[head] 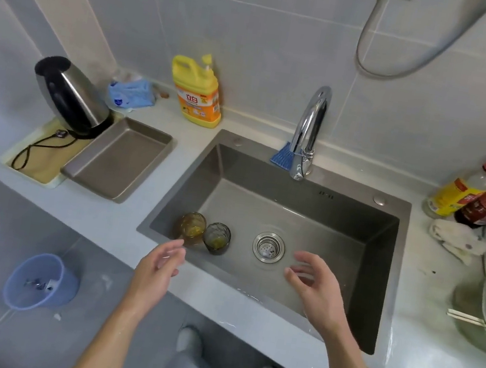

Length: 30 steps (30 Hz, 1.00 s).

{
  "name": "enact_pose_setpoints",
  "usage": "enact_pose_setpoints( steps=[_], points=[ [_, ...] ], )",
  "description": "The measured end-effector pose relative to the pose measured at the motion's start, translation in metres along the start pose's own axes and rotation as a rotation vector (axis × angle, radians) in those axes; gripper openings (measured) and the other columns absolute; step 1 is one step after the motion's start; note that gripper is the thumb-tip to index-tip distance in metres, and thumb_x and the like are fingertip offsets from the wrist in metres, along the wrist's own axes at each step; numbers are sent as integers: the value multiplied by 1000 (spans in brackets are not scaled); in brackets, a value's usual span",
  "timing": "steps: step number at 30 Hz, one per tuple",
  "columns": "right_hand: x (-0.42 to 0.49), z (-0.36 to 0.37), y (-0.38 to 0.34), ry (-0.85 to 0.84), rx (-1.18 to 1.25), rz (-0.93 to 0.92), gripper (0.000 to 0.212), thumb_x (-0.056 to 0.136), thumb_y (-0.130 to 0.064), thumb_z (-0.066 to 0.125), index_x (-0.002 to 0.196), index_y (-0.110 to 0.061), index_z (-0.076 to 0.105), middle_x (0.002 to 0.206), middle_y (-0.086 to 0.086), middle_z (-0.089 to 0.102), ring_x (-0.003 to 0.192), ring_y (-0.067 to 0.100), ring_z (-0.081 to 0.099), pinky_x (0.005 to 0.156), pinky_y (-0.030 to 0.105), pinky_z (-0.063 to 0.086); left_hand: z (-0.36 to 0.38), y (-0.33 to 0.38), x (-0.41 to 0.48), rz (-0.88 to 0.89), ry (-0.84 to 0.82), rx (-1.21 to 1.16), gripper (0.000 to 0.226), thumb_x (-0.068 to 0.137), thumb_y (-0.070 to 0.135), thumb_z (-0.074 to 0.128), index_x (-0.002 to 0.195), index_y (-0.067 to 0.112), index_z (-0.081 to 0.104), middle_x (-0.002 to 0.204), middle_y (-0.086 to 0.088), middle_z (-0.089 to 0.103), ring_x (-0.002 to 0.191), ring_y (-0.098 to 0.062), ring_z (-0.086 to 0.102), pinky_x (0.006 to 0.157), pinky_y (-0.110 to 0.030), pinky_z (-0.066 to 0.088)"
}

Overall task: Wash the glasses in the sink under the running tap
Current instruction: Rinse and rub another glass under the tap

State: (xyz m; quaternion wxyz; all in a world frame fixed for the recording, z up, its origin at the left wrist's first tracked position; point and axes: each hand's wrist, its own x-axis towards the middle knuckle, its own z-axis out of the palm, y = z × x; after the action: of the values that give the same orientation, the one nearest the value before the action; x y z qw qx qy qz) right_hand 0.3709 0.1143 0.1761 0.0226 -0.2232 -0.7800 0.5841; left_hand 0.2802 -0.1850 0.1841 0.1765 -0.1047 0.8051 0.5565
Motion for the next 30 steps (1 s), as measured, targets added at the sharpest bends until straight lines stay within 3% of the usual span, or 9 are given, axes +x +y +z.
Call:
enact_pose_setpoints(
  steps=[5,8,11,16,20,24,26,30],
  points=[
    [25,18,9,14,-1,79,24,93,-13,74,104,-33,69,113,-7,69,96,-3,66,78,8,51,-4,5,44,-14,-35,77,52,75,68,66,119,40,70,115,7,75,98,-10,74,100,-45,57],
    [40,34,16,43,-10,137,17,95,-16,73,106,-29,70,114,-9,70,93,-4,65,77,7,49,-5,10,78,-30,-111,136,24,95,46,68,118,40,67,118,8,72,109,-13,70,103,-41,55],
    [52,54,24,58,-28,210,16,96,-20,71,111,-26,70,114,-10,70,92,-3,65,76,8,50,-3,8,118,-62,-165,208,20,101,31,64,121,33,66,118,9,70,112,-17,67,99,-36,56],
    [72,93,37,90,-61,355,16,97,-17,68,113,-21,70,114,-9,71,89,-4,65,73,5,47,17,-2,185,-41,-305,468,35,98,25,70,132,23,62,117,8,69,102,-7,63,90,-26,47],
    [87,123,48,92,-66,472,18,99,-21,65,117,-23,67,113,-9,70,94,1,65,68,4,44,42,-20,223,33,-437,714,56,88,24,79,139,22,58,135,1,64,123,-19,60,104,-34,49],
    [102,140,62,58,-59,570,21,100,-22,64,121,-22,66,114,-4,68,88,1,63,67,16,45,73,-44,242,221,-578,1037,88,82,38,84,156,23,39,155,-3,44,144,-26,37,120,-37,32],
    [106,144,64,42,-63,582,22,100,-22,63,122,-21,66,115,-4,67,87,0,62,67,17,45,83,-52,245,248,-587,1163,101,81,46,85,161,26,27,159,-3,35,147,-26,30,120,-38,29],
    [118,142,74,19,-84,592,22,101,-21,62,122,-19,66,115,-2,67,85,0,62,69,13,46,100,-66,253,300,-565,1349,110,78,48,85,162,29,17,156,-5,38,143,-27,30,114,-41,30]
  ],
)
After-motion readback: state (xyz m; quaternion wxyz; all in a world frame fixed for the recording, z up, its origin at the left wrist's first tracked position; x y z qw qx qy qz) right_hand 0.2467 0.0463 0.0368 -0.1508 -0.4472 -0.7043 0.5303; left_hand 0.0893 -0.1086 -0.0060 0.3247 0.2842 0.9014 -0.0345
